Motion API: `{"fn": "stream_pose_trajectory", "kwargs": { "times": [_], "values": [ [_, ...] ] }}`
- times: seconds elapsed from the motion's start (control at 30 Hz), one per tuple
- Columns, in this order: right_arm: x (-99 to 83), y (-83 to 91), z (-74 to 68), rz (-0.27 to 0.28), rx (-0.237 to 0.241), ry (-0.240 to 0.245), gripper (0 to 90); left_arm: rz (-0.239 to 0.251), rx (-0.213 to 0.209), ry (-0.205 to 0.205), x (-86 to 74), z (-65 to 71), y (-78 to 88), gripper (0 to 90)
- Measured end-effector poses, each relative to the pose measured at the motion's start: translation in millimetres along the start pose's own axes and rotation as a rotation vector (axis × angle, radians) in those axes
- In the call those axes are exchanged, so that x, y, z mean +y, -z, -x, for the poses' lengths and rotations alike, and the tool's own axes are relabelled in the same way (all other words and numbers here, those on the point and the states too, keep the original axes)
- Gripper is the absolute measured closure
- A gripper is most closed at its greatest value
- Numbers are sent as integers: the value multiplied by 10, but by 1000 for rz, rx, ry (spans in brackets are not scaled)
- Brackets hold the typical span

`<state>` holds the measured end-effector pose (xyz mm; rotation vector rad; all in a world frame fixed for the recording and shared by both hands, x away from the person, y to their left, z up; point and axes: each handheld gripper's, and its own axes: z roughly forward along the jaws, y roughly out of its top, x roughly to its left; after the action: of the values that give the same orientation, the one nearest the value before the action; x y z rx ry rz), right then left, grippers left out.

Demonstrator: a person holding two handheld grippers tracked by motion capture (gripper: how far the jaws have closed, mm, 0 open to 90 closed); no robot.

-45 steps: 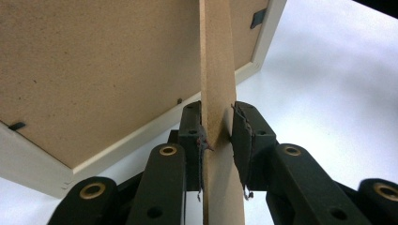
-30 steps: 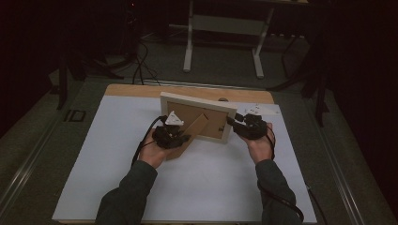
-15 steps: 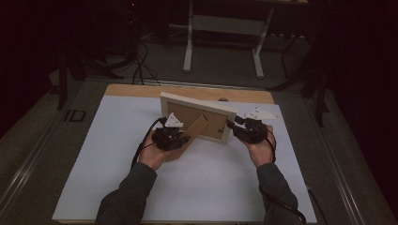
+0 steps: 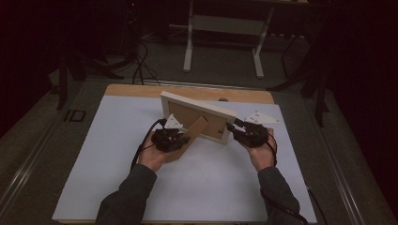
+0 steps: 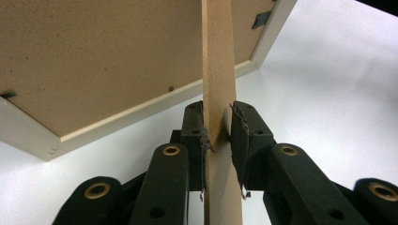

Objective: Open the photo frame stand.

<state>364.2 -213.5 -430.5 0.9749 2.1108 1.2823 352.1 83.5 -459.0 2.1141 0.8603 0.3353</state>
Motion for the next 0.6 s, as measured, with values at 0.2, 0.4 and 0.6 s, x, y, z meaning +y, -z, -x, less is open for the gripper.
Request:
{"fn": "stream_pose_trajectory", "kwargs": {
  "times": [0.2, 0.4, 0.6],
  "values": [
    [-24, 33, -10, 7, 1, -1, 644, 8, -5, 5, -11, 4, 0, 776],
    [-68, 86, 40, 10, 13, -18, 726, 16, -2, 5, -11, 18, -3, 779],
    [-76, 72, 49, 5, 18, -17, 704, 18, -7, 9, -37, 24, -5, 786]
  ]
}}
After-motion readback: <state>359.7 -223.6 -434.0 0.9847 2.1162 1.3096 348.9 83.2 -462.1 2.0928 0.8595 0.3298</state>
